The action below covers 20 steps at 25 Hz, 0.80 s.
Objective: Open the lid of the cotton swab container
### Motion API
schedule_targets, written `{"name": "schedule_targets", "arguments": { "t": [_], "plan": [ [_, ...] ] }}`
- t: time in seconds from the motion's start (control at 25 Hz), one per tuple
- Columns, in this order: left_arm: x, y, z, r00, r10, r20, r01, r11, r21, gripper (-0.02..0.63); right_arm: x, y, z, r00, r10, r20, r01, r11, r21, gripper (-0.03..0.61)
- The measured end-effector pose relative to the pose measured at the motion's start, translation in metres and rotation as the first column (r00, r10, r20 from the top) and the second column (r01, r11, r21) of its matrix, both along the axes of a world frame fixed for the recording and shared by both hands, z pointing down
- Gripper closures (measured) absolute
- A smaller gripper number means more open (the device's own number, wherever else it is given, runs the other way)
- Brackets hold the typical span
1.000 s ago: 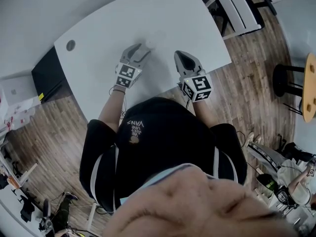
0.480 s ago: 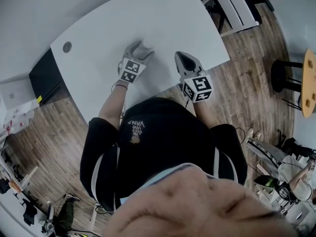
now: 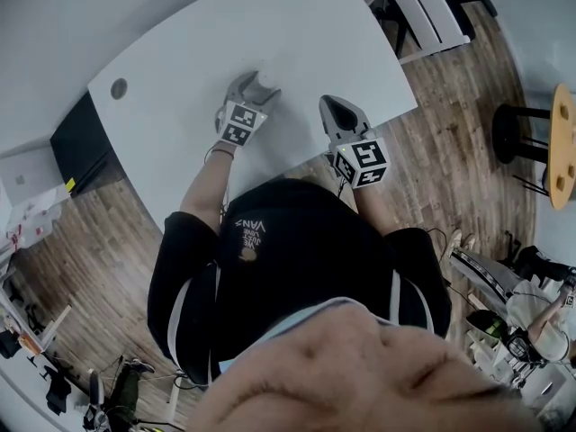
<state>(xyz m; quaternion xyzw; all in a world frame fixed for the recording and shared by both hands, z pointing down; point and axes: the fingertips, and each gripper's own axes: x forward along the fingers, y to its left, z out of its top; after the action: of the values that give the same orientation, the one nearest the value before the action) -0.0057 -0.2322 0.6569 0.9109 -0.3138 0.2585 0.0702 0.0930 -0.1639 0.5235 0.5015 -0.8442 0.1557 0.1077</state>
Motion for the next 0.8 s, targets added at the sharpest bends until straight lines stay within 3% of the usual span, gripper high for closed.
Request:
{"name": "schedule_targets", "arguments": {
  "t": [0.8],
  "plan": [
    [0.001, -0.005, 0.018, 0.995, -0.023, 0.098, 0.026, 0.999, -0.037, 0.344, 0.004, 0.004, 0.003, 1.000, 0.013, -0.007, -0.013, 1.000, -0.010, 0.565]
  ]
}}
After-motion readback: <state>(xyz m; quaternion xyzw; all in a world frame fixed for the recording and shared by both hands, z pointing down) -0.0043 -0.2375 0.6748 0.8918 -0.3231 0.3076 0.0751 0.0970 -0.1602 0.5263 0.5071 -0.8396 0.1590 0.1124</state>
